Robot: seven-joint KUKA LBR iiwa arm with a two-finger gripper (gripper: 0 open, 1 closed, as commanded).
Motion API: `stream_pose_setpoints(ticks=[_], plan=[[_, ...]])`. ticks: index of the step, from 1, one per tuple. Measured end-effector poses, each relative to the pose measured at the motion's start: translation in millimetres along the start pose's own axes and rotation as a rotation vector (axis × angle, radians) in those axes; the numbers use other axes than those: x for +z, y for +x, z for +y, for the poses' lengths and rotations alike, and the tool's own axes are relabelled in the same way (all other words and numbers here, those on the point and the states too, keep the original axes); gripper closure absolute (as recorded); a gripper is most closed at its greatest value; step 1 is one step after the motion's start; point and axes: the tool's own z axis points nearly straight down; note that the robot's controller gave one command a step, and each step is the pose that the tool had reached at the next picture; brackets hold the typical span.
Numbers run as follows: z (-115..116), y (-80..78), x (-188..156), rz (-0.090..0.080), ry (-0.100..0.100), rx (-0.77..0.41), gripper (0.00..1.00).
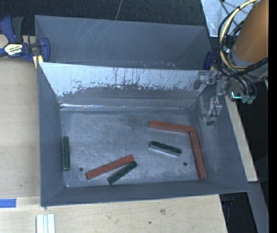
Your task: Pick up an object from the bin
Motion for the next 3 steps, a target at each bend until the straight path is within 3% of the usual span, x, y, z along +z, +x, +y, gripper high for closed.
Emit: stream_pose_setpoints(ticks=[1,2,3], plan=[[0,-1.5,-5,-0.008,0.001,-0.002,0.0],[6,-7.9,46,-0.015,0.003,-0.026,0.0],[38,-8.5,145,-0.005,-0.003,-0.122,0.0]])
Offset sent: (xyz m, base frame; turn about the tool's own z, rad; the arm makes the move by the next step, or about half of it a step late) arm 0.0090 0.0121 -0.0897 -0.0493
